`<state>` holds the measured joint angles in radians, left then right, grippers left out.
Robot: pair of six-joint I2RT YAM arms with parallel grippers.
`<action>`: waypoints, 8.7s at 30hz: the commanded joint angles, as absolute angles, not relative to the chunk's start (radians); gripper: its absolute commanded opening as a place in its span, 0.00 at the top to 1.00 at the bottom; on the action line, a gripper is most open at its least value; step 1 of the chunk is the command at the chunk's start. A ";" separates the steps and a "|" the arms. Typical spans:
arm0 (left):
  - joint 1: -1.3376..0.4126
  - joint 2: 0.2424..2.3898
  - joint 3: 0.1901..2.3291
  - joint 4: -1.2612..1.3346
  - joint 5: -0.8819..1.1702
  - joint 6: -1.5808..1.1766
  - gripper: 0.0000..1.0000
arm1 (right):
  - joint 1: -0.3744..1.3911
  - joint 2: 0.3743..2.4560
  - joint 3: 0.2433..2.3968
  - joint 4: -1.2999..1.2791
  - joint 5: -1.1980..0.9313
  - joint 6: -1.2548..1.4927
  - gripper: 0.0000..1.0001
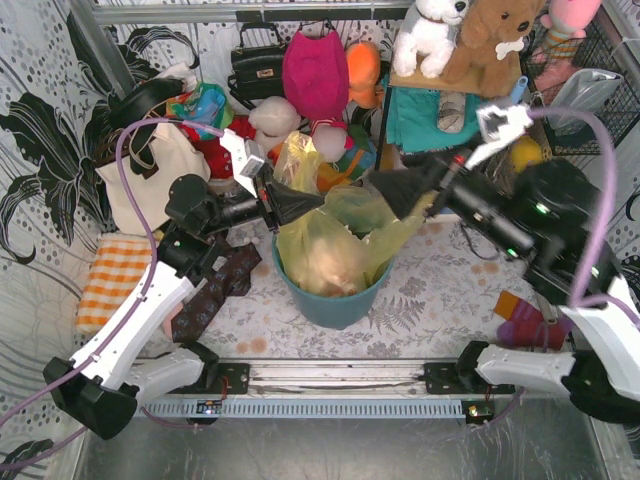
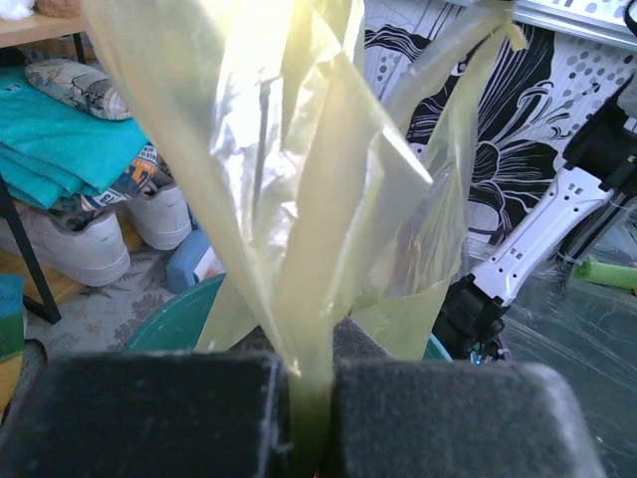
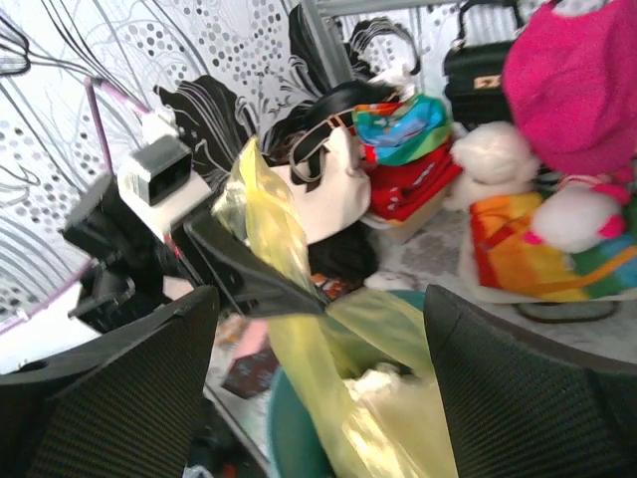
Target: Tie the trash bag
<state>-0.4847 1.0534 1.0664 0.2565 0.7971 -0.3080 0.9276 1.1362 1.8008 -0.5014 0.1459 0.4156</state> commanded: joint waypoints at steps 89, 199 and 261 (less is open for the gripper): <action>-0.575 1.336 1.569 -1.041 0.870 0.450 1.00 | 0.931 1.216 1.493 -0.032 -0.708 -0.157 0.66; -0.594 1.289 1.617 -0.648 0.825 0.340 1.00 | 0.931 1.018 1.322 -0.022 -0.124 0.289 1.00; -0.583 1.161 1.516 -0.365 0.635 0.157 1.00 | 1.257 1.264 1.414 -0.406 0.551 0.187 1.00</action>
